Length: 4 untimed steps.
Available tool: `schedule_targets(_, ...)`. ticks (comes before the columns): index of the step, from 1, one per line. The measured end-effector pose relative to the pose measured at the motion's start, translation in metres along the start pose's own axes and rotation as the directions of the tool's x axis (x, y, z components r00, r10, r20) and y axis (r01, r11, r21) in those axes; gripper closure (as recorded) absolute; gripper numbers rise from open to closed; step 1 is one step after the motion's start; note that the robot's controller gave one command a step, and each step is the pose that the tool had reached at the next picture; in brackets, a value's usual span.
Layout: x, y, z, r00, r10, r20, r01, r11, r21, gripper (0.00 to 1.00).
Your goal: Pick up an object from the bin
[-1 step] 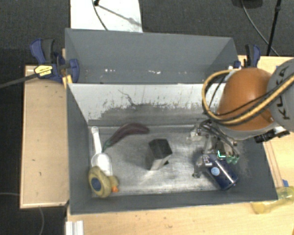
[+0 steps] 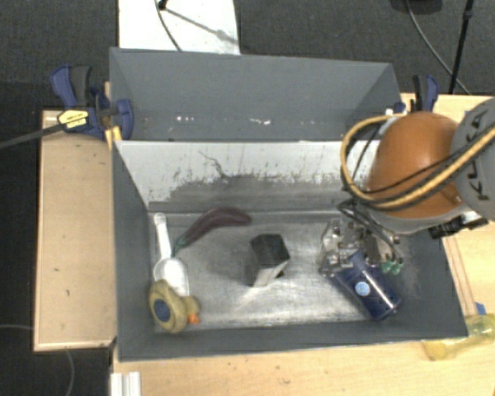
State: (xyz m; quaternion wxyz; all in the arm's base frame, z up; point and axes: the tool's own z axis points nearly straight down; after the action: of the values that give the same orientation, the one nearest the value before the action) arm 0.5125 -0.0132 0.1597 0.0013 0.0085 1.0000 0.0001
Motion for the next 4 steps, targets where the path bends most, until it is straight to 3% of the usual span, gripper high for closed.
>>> schedule_targets(1,0.000,0.000,0.000,1.000,-0.001,0.000,0.001,1.000,0.000,0.00)
schedule_targets(2,0.000,0.000,0.000,1.000,-0.001,0.000,0.001,1.000,0.000,0.00)
schedule_targets(3,-0.018,0.022,0.046,1.000,0.007,0.008,-0.007,1.000,0.000,0.00)
schedule_targets(4,-0.040,0.072,0.084,1.000,-0.008,0.022,0.008,1.000,0.000,1.00)
